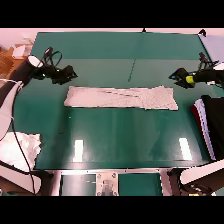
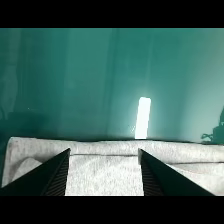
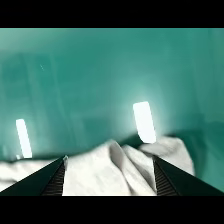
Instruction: Fold the shirts.
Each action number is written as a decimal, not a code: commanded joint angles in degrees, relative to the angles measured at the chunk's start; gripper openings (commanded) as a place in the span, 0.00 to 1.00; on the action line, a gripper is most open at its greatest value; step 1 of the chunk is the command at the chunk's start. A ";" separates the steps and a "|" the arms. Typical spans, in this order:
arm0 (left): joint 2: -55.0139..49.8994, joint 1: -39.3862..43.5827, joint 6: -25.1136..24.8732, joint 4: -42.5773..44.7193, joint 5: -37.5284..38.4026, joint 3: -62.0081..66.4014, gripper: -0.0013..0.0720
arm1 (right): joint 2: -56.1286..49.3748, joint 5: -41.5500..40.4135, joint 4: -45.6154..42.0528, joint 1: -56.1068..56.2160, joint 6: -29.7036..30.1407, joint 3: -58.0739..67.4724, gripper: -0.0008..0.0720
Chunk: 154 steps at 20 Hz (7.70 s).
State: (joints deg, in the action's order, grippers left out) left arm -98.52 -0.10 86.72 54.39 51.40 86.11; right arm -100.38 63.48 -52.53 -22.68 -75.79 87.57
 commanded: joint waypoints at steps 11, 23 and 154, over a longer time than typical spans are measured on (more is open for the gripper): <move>-0.13 -3.28 -0.26 -2.78 17.09 5.97 0.68 | -13.62 21.22 6.03 -5.84 13.57 2.05 0.84; -1.68 13.33 -9.44 -11.43 4.00 5.97 0.05 | -7.78 28.22 6.03 -3.43 10.75 9.88 0.03; 47.36 -3.28 -5.01 12.52 33.14 -34.32 0.05 | 51.78 14.60 -19.89 26.82 -20.22 -46.12 0.08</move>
State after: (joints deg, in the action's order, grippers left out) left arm -51.75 -3.42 81.43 66.98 85.23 52.31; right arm -48.75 76.82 -73.03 3.31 -95.96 41.67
